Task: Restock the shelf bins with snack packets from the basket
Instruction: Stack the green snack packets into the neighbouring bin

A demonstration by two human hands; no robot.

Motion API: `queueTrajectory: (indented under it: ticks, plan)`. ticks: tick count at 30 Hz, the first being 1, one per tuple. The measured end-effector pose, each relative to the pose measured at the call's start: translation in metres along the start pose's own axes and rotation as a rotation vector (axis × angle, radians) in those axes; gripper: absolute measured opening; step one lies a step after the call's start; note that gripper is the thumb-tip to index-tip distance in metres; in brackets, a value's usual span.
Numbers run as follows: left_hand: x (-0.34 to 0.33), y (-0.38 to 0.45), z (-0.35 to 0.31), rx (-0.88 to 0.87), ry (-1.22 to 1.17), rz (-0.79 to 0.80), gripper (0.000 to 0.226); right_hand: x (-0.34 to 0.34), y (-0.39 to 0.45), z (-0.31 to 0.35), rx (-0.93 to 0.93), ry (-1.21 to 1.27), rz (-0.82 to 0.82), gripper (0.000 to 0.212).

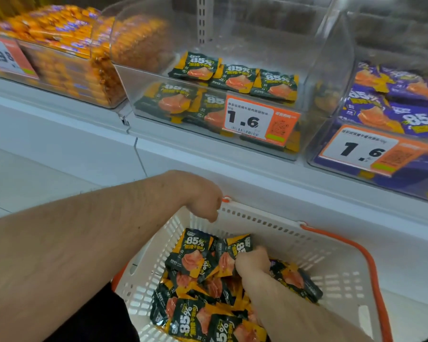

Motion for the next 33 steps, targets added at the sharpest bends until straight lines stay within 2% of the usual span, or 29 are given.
queueTrajectory:
  ticks: [3,6,10,13,17,21,24,27,29,30,31,33]
  plan:
    - [0.005,-0.01,0.002,0.031,0.016,0.022,0.055,0.025,-0.013,0.02,0.266,-0.178,-0.058,0.042]
    - [0.011,-0.02,0.011,0.042,-0.032,-0.043,0.062,0.062,-0.025,0.051,0.573,-0.32,-0.001,0.045]
    - [0.02,-0.03,0.026,0.024,-0.179,-0.204,0.057,0.117,-0.053,0.093,0.799,-0.299,0.066,0.026]
    - [0.03,-0.035,0.039,-0.033,-0.312,-0.241,0.039,0.152,-0.078,0.117,0.867,-0.159,0.118,0.03]
    - [0.043,-0.055,0.053,-0.158,-0.571,-0.176,0.02,0.183,-0.11,0.146,0.952,0.021,0.13,0.03]
    - [0.056,-0.077,0.069,-0.31,-0.941,-0.251,0.023,0.198,-0.138,0.163,1.03,0.253,-0.109,0.038]
    - [0.068,-0.089,0.077,-0.393,-1.097,-0.349,0.021,0.204,-0.15,0.158,1.07,0.424,-0.325,0.037]
    - [0.076,-0.095,0.079,-0.54,-1.256,-0.362,0.039,0.203,-0.165,0.161,1.149,0.394,-0.292,0.033]
    - [0.084,-0.097,0.075,-0.633,-1.386,-0.385,0.032,0.202,-0.169,0.17,1.113,0.385,-0.242,0.036]
    - [0.089,-0.098,0.073,-0.656,-1.464,-0.452,0.025,0.203,-0.168,0.178,1.06,0.412,-0.23,0.036]
    - [0.094,-0.1,0.073,-0.652,-1.51,-0.584,0.017,0.208,-0.167,0.187,0.996,0.466,-0.224,0.034]
    - [0.106,-0.104,0.083,-0.458,-1.36,-1.055,0.007,0.224,-0.154,0.21,0.848,0.607,-0.213,0.027]
Point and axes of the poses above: each hand's wrist, its own y-axis towards the middle knuckle, its own x-axis out of the back of the hand, z = x × y, the point moved 3 cm from there along y, towards the middle knuckle, and after that the axes turned 15 degrees about -y, right-handed, at the moved point
